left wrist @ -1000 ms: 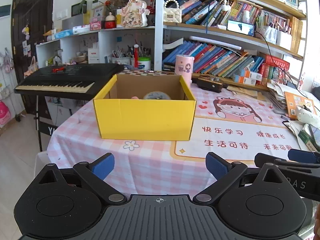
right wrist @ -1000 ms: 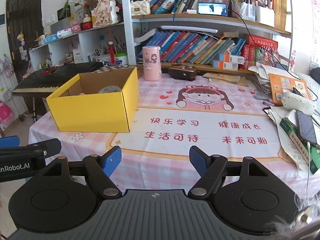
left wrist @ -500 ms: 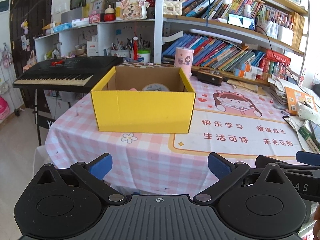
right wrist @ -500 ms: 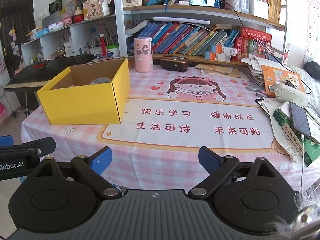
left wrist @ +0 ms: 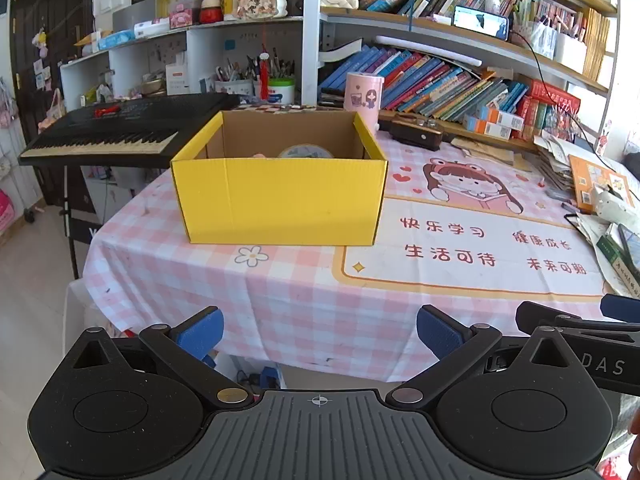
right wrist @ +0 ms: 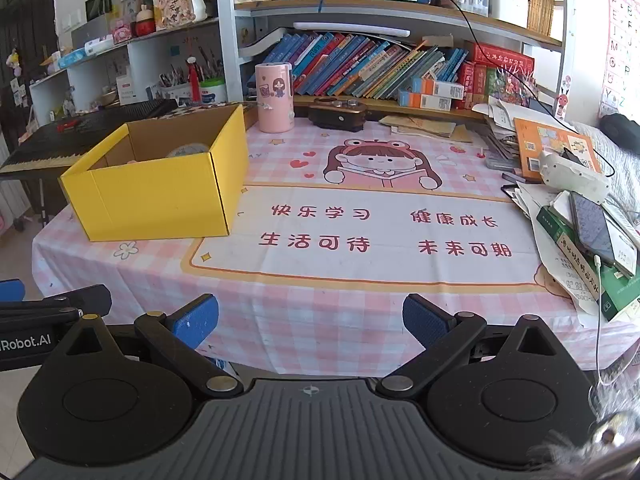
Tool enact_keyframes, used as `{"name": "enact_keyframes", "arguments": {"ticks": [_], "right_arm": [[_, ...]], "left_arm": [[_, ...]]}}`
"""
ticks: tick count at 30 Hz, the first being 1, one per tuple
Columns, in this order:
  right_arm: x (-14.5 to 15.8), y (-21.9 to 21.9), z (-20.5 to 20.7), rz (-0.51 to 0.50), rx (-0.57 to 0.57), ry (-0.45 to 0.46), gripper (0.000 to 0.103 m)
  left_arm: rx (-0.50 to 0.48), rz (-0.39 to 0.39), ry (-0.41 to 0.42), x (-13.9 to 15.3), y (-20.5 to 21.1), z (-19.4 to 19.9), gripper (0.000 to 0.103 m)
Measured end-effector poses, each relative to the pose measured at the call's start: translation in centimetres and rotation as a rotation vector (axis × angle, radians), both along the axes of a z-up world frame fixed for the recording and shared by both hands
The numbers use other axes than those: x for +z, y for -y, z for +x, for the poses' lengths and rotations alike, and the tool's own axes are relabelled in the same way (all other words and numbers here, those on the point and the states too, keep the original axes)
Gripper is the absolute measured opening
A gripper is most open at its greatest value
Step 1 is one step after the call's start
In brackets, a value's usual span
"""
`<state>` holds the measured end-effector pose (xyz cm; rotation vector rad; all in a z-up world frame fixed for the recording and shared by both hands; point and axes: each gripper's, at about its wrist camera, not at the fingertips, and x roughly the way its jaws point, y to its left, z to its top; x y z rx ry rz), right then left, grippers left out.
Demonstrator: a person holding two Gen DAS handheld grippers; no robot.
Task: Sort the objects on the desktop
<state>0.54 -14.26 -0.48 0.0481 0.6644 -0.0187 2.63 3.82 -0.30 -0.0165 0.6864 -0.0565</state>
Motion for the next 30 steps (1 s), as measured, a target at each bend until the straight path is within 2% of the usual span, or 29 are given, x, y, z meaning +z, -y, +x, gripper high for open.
{"name": "enact_keyframes", "arguments": {"ticks": [30], "right_arm": [[-0.42,-0.19,0.37,-0.008,-0.005,-0.019,0.1]], "left_arm": [[-0.005,0.001,-0.013,-0.38,-0.02,0.41,0.103]]}}
